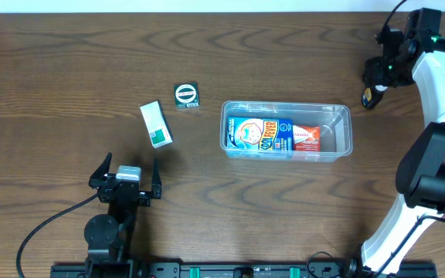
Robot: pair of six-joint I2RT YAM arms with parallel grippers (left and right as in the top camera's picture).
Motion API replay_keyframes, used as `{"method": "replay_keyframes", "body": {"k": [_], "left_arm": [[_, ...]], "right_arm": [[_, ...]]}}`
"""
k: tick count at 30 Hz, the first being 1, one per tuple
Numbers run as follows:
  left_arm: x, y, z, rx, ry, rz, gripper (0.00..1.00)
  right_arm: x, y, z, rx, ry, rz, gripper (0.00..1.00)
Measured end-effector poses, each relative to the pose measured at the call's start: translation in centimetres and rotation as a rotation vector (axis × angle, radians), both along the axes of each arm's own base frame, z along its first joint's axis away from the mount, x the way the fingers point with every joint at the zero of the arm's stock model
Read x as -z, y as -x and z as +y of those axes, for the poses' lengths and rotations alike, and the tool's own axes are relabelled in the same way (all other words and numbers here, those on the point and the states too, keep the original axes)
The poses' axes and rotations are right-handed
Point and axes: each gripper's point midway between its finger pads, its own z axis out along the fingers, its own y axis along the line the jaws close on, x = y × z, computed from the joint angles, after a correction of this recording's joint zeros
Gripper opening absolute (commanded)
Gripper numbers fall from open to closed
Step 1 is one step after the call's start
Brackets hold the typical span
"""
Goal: Pack container
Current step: 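Close the right gripper on the bottle's neck and lift it, then carry the bottle with the right gripper into the container's right end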
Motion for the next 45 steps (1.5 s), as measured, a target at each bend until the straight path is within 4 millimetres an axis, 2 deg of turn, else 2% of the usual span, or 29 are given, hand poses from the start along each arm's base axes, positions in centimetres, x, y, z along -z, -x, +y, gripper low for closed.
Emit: {"method": "replay_keyframes", "body": {"k": [5,11,15,24,37,41,44,45], "left_arm": [[0.0,0.0,0.0,0.000,0.000,0.000,0.98],[0.0,0.0,0.0,0.000,0.000,0.000,0.98],[0.0,0.0,0.0,0.000,0.000,0.000,0.98],[0.0,0.0,0.0,0.000,0.000,0.000,0.98],[0.0,0.0,0.0,0.000,0.000,0.000,0.98],[0.0,0.0,0.0,0.000,0.000,0.000,0.98],[0.0,0.0,0.0,0.000,0.000,0.000,0.98],[0.0,0.0,0.0,0.000,0.000,0.000,0.98]], "right_arm": [[0.3,0.2,-0.4,0.013,0.022,0.013,0.60],[0.6,0.4,-0.7,0.030,0.033,0.027,0.43],[1.1,0.6,-0.8,0.035,0.034,0.044,0.40],[1.2,0.9,-0.8,0.037,0.035,0.058,0.25],[1.1,1.7,-0.6,0.044,0.026,0.086,0.26],[-0.8,2.8,-0.4,0.078,0.014,0.088,0.27],[-4.1,4.3,0.1,0.113,0.001,0.066,0.27],[-5.9,5.1,0.3,0.130,-0.007,0.047,0.27]]}}
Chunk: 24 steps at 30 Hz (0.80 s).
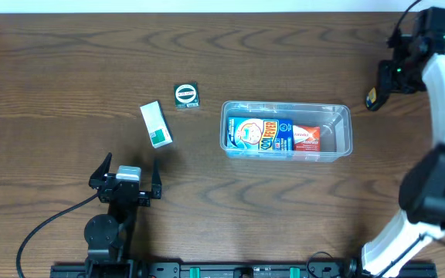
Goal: Pack container
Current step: 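Carry the bottle with the right gripper into the container's right end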
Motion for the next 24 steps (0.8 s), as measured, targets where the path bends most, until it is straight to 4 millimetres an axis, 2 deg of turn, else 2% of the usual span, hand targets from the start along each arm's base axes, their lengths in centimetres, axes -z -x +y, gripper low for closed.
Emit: {"method": "replay_keyframes", "body": {"k": [5,7,10,16,20,24], "left_arm": [[0.0,0.0,0.0,0.000,0.000,0.000,0.98],[0.0,0.0,0.0,0.000,0.000,0.000,0.98],[0.0,0.0,0.0,0.000,0.000,0.000,0.98],[0.0,0.0,0.0,0.000,0.000,0.000,0.98],[0.0,0.0,0.0,0.000,0.000,0.000,0.98],[0.0,0.0,0.0,0.000,0.000,0.000,0.98]], "right_arm": [[-6.5,3.4,1.6,0.049,-0.051,-0.088,0.27],[-8.5,4.7,2.4,0.049,-0.077,-0.121,0.27],[-10.3,6.2,3.7,0.037,-0.096,-0.141,0.26],[-11.9,8.3,8.4,-0.072,-0.133,-0.135,0.26],[-11.8,8.7,11.1,-0.147,-0.143,-0.122,0.27],[-10.6,8.8,13.0,-0.171,-0.134,-0.096,0.27]]}}
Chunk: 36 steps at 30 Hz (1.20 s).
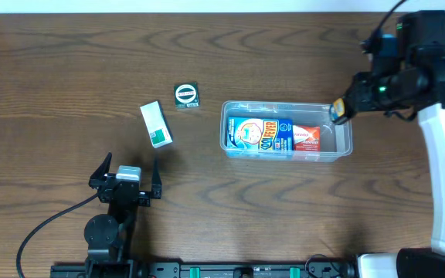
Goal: Pack container
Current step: 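Carry the bottle with the right gripper into the container's right end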
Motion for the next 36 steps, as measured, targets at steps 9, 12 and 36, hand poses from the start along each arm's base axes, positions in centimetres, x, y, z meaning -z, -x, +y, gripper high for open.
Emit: {"method": "replay_keyframes", "body": {"k": [9,12,36], "left_arm": [[0.0,0.0,0.0,0.000,0.000,0.000,0.98],[0.0,0.0,0.0,0.000,0.000,0.000,0.98],[0.0,0.0,0.0,0.000,0.000,0.000,0.98]], "right_arm": [[5.0,0.9,1.1,0.020,0.046,0.099,0.27],[6.5,1.0,0.3,0.052,0.086,0.116,0.27],[15.2,-0.1,-2.3,0.122,0.228,0.068,0.27]]}}
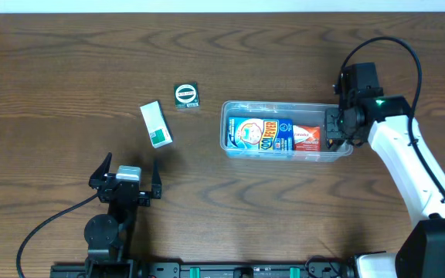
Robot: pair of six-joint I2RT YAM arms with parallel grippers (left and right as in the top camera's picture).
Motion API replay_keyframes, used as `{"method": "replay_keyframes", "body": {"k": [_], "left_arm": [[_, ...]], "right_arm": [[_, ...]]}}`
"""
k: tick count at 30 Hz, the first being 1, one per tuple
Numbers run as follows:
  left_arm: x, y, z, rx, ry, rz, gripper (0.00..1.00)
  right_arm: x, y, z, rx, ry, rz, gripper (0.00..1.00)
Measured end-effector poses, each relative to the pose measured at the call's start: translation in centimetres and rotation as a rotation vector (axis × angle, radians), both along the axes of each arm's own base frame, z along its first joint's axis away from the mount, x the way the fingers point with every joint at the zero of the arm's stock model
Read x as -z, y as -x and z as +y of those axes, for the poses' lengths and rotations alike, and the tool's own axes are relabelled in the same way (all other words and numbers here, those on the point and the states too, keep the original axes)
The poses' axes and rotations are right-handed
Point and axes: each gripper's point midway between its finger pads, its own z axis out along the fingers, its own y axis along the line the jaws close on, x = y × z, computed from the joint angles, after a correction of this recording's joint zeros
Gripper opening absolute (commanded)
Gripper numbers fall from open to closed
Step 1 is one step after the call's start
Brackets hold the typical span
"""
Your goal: Pack container
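Observation:
A clear plastic container lies at the table's centre right. Inside it are a blue printed box and a red and white packet. My right gripper reaches down into the container's right end. Its fingertips and anything between them are hidden under the wrist. A white and green box and a dark green packet with a round label lie on the table left of the container. My left gripper rests open near the front left, holding nothing.
The right arm's white links run from the front right corner toward the container. A black cable trails from the left arm's base. The wooden table's far edge meets a white strip.
My right gripper was above the container's right rim with a small yellow and black item at its tips. It now sits lower, inside the right end, and the item no longer shows.
My right gripper first stood at the table's far right with a small yellow and black item at its tips. It stayed there, then hung over the container's right rim, and now reaches into that end. The left arm and loose items stayed put.

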Motion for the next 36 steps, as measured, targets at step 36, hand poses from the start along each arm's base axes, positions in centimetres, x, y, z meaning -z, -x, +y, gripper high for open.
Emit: {"method": "replay_keyframes", "body": {"k": [36], "left_arm": [[0.0,0.0,0.0,0.000,0.000,0.000,0.98]], "right_arm": [[1.9,-2.2,-0.2,0.024,0.015,-0.133,0.51]]}}
